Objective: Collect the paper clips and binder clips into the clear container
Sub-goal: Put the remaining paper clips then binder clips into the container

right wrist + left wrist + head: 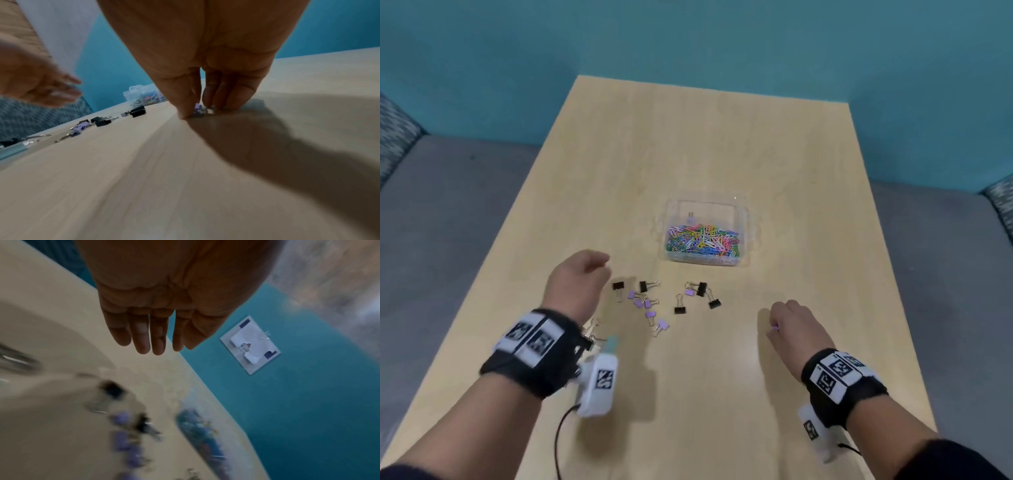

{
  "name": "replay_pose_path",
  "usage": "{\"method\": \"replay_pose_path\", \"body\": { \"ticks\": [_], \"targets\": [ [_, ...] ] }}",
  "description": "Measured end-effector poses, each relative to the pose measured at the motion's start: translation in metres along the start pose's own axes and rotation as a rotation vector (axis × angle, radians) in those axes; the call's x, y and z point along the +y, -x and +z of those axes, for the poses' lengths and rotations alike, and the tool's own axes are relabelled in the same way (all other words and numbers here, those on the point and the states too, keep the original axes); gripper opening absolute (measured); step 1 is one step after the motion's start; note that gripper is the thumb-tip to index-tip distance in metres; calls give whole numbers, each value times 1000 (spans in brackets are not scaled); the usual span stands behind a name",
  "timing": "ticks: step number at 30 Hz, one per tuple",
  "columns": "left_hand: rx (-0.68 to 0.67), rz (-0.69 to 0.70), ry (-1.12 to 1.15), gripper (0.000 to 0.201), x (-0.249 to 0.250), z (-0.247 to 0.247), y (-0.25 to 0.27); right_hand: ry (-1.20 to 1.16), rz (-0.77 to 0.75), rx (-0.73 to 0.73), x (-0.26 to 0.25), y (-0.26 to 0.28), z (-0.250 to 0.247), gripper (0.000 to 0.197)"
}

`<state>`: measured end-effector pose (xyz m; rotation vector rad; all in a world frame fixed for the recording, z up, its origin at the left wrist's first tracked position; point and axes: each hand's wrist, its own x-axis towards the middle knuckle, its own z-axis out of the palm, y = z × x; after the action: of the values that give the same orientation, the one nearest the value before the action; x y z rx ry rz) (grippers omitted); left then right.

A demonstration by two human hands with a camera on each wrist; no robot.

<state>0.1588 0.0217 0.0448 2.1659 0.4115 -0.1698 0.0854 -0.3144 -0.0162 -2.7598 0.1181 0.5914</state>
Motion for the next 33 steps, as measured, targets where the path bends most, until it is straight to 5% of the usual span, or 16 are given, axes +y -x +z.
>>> {"method": "replay_pose_path", "body": {
  "ticks": [6,11,15,19,23,28,31,33],
  "targets": [
    [54,-211,-288,29,-101,-55,58,-412,75,134,-28,-15,-3,15],
    [59,-169,-334,36,-136,-54,87,-560,130,137,-61,-24,9,17],
    [-21,-70,-371,47,-135,-37,89,-438,123,108,-78,-27,16,15],
    [-75,18,-518,36,-123,-17,80,-242,130,73,-91,-36,16,38],
    [-91,15,-523,21,-119,-11,74,-157,118,50,-102,-47,14,35],
    [-14,-135,-179,3,-120,-24,66,-57,113,1,-102,-53,11,20],
    [51,-378,292,17,-123,-31,57,-42,93,-4,-99,-52,10,19],
    [118,-421,384,17,-124,-36,50,-46,67,8,-99,-52,11,17]
  ]
}}
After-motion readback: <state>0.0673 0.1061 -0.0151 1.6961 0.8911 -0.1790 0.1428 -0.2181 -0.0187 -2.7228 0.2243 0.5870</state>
